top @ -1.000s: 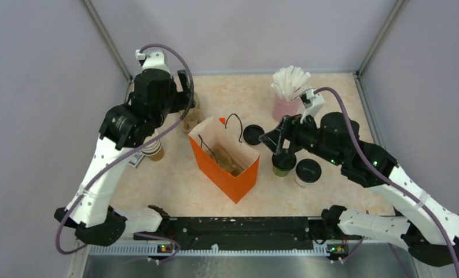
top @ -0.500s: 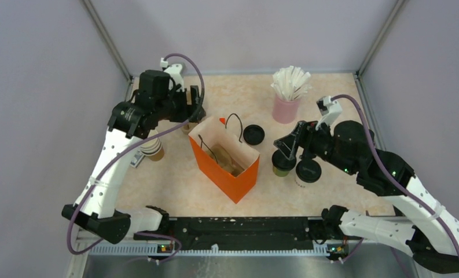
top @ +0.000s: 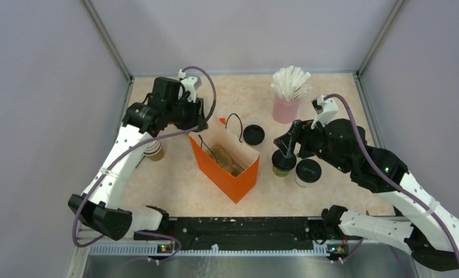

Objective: Pack the takeout coffee

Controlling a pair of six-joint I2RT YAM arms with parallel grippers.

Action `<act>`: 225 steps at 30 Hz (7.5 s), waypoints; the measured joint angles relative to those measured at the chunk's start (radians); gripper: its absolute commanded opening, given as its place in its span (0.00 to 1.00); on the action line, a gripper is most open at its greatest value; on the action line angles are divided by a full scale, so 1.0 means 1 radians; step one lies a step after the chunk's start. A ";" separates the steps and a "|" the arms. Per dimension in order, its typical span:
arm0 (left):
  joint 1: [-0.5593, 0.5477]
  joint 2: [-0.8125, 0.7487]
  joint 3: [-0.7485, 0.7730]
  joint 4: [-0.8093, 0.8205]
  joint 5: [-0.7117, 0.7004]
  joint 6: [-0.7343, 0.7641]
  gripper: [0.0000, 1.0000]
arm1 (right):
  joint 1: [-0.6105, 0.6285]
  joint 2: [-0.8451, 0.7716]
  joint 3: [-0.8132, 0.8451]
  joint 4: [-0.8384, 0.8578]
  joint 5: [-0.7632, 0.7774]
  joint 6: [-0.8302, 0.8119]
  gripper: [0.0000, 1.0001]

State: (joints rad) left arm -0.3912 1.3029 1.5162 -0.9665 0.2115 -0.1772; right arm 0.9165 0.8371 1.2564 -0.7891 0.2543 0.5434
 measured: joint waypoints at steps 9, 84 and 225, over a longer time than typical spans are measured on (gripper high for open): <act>-0.004 -0.032 -0.092 0.011 0.081 -0.068 0.08 | -0.007 0.125 0.088 -0.146 0.149 0.009 0.81; -0.011 -0.179 -0.270 0.068 0.024 -0.053 0.75 | -0.416 0.176 -0.358 -0.248 0.056 0.152 0.83; -0.011 -0.541 -0.590 0.678 0.247 -0.117 0.44 | 0.260 0.403 0.170 -0.004 -0.118 -0.901 0.51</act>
State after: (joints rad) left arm -0.4019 0.7624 0.9260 -0.2882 0.4583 -0.2939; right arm 1.1767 1.2400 1.4261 -0.7933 0.1360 -0.3580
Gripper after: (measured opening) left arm 0.138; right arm 0.740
